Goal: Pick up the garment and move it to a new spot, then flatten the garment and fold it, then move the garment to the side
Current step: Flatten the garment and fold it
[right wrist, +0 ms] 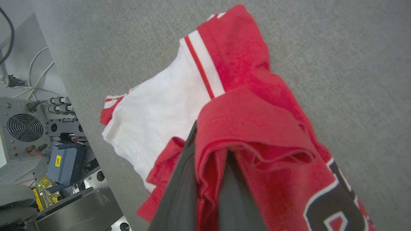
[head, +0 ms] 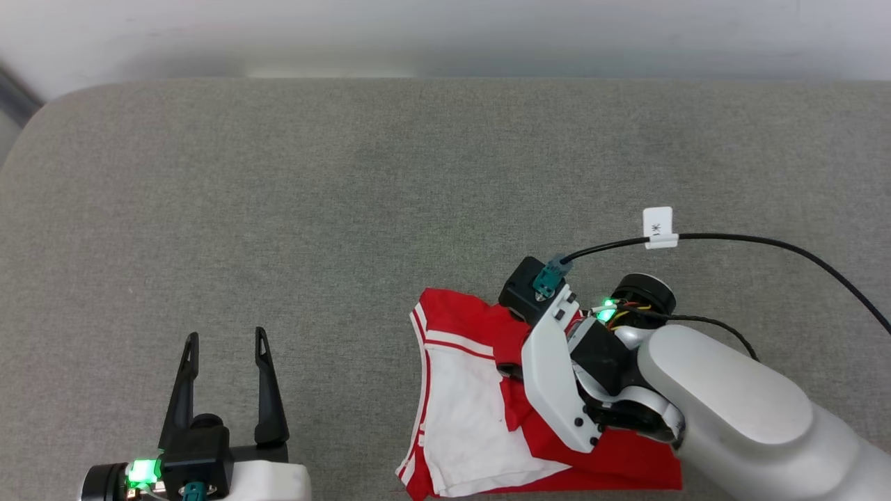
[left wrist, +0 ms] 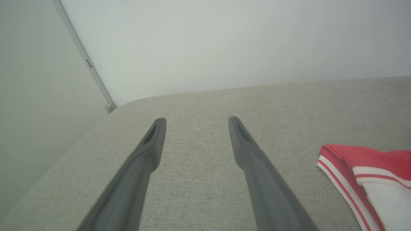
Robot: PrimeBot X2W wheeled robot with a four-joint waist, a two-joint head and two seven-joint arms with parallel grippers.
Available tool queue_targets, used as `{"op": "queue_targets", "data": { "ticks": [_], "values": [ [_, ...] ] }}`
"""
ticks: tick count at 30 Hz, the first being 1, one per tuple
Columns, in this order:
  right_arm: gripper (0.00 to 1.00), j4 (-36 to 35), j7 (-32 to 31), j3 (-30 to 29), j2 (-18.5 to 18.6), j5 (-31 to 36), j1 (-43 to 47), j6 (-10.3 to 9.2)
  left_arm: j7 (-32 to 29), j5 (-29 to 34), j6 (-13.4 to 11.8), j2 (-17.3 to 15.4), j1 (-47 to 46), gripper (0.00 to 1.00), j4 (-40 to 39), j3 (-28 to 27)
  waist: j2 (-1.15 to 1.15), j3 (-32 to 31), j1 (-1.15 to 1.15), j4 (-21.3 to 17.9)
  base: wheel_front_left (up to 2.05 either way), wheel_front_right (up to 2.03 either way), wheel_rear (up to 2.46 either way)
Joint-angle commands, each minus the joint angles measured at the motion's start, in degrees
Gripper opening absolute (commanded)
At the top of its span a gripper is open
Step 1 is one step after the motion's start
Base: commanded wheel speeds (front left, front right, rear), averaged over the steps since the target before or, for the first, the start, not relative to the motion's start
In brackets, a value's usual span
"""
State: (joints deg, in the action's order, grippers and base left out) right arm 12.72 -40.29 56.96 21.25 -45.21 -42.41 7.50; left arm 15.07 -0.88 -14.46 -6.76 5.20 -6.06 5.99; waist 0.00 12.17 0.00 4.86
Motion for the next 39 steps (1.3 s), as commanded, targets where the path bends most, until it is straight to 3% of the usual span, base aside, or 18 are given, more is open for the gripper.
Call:
{"op": "queue_targets", "data": {
  "ticks": [1, 10, 11, 13, 15, 16, 19, 23, 31, 39],
  "values": [
    [0.00, 0.7, 0.5, 0.5, -0.6, 0.1, -1.1, -0.02, 0.1, 0.2, 0.2, 0.1, -0.6, 1.00, 0.1, -0.1, 0.00, 0.5, 0.00, 0.3, 0.00, 0.00, 0.00],
    [0.02, 13.1, 4.7, 9.4, -4.1, -0.5, -3.5, -0.03, 0.1, 0.2, 0.6, 1.0, -1.7, 1.00, 0.4, 0.0, 0.00, 2.5, 0.00, 0.8, 0.00, 0.00, 0.00],
    [0.21, 13.5, 5.9, 9.9, -4.1, -0.8, -3.8, -0.04, 0.1, 0.2, 0.6, 1.0, -1.6, 1.00, 0.4, -0.2, 0.00, 2.5, 0.00, 0.7, 0.00, 0.00, 0.00],
    [1.00, 13.3, 9.2, 9.3, -3.7, -1.4, -4.5, -0.06, 0.1, 0.3, 0.7, 1.1, -1.4, 1.00, 0.4, -0.2, 0.00, 2.1, 0.00, 0.5, 0.00, 0.00, 0.00],
    [1.00, 11.9, 13.2, 7.9, -2.8, -2.2, -4.7, -0.04, 0.1, 0.5, 0.8, 1.1, -0.9, 1.00, 0.3, -0.3, 0.00, 1.3, 0.00, 0.3, 0.00, 0.00, 0.00],
    [1.00, 9.8, 19.3, 6.2, -0.3, -0.3, -5.0, -0.04, 0.1, 0.6, 0.5, 1.0, 0.1, 1.00, -0.2, -0.8, 0.00, -0.1, 0.00, -0.4, 0.00, 0.00, 0.00],
    [1.00, 7.8, 26.3, 2.3, 1.9, 2.4, -3.5, -0.03, 0.1, 0.3, 0.2, 0.9, 0.7, 1.00, -0.9, -1.7, 0.00, -1.6, 0.00, -1.5, 0.00, 0.00, 0.00],
    [1.00, 7.4, 37.6, -8.2, 3.7, 8.6, -0.8, -0.03, 0.1, 0.4, 0.5, 0.8, 1.6, 1.00, -1.5, -2.1, 0.00, -3.0, 0.00, -2.5, 0.00, 0.00, 0.00],
    [1.00, 8.0, 53.3, -32.0, 0.2, 23.3, 11.0, -0.03, 0.1, 0.4, 0.8, 1.0, 2.8, 1.00, -2.0, -2.4, 0.00, -5.0, 0.00, -4.2, 0.00, 0.00, 0.00],
    [1.00, -0.3, 55.5, -50.7, -8.6, 33.9, 26.2, -0.03, 0.1, 0.2, 1.7, 0.7, 4.1, 1.00, -1.8, -2.9, 0.00, -6.5, 0.00, -5.4, 0.00, 0.00, 0.00]
  ]
}}
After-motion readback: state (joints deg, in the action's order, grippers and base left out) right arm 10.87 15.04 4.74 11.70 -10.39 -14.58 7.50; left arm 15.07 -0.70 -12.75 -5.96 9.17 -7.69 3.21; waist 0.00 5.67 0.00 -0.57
